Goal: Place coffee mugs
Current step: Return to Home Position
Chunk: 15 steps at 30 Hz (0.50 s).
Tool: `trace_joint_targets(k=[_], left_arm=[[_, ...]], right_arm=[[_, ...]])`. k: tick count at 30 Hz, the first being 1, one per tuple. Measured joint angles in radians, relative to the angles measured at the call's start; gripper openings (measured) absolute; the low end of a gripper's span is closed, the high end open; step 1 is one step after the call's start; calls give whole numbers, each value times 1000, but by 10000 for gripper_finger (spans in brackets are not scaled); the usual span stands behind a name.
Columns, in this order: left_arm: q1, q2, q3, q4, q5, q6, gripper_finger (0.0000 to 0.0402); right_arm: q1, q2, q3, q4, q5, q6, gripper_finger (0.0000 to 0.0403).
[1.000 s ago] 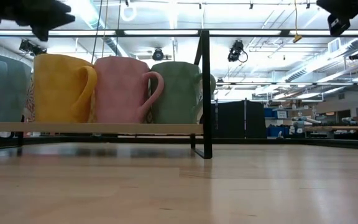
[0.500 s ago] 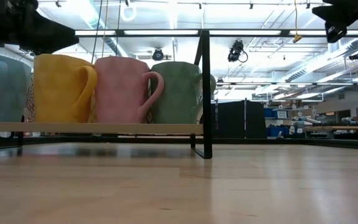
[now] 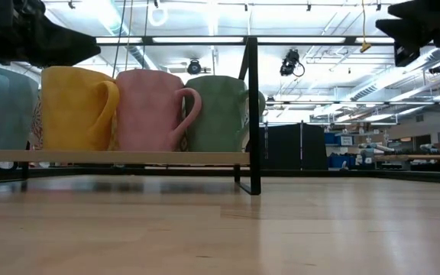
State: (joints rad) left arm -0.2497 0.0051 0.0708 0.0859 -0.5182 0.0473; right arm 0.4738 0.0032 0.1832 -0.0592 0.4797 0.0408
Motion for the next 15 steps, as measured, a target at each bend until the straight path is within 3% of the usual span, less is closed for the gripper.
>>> trace_joint_targets(k=[8, 15], left_arm=[[0, 0, 0, -6, 0, 2, 155], [0, 0, 0, -6, 0, 2, 155]], right_arm=[[-56, 0, -115, 192, -4, -39, 141], [-165, 1, -177, 289, -119, -69, 141]])
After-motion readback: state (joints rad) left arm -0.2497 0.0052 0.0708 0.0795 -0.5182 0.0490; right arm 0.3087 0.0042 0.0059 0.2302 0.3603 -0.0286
